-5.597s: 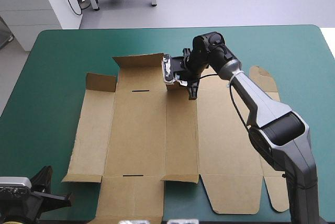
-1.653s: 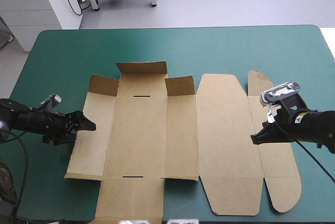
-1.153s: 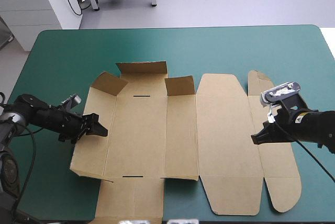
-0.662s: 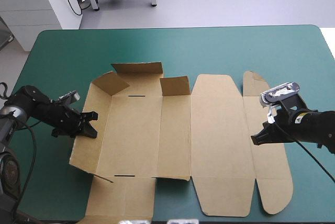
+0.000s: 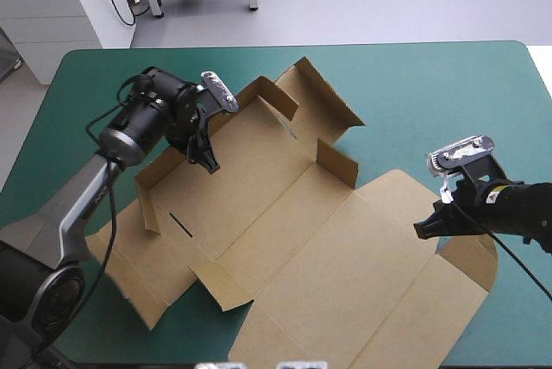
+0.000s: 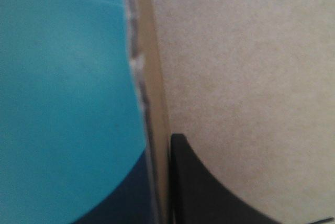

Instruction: Fold the box

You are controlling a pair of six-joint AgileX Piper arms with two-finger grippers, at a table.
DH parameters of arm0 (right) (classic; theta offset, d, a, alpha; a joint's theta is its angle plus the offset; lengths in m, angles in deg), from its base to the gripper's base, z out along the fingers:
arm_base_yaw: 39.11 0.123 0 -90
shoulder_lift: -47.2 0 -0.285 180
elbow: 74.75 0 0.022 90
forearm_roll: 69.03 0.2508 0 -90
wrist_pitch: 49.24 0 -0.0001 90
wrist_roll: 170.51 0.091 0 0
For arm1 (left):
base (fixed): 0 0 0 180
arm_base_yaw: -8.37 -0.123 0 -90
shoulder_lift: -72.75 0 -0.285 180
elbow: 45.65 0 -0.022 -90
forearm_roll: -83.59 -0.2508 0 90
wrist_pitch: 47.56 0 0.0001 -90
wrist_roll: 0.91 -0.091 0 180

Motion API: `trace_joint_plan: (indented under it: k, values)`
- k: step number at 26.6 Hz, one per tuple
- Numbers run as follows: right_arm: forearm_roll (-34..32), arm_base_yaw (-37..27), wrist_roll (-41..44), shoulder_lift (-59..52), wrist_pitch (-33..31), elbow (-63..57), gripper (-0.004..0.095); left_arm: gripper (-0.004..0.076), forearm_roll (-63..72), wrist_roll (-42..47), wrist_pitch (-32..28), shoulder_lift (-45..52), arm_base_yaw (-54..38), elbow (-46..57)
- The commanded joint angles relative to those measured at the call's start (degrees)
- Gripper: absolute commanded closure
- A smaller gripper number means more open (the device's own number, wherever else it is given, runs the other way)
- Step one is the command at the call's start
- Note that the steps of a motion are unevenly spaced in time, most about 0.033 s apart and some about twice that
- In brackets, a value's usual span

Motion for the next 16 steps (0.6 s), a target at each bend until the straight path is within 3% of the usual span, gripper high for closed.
trace_joint_plan:
  k: [1, 7, 16]
  values:
    - [0.47, -0.54, -0.53, -0.72, 2.09, 1.47, 0.0929, 0.0731, -13.61, -3.05, 2.54, -1.45, 3.90, -3.50]
    - [0.01, -0.54, -0.53, -0.72, 0.00, 1.47, 0.0929, 0.0731, -25.07, -7.24, 0.44, -7.08, 8.85, -3.62]
    - [0.01, -0.54, -0.53, -0.72, -0.05, 1.47, 0.0929, 0.0731, -38.15, -5.54, -13.36, -7.76, 13.15, -3.62]
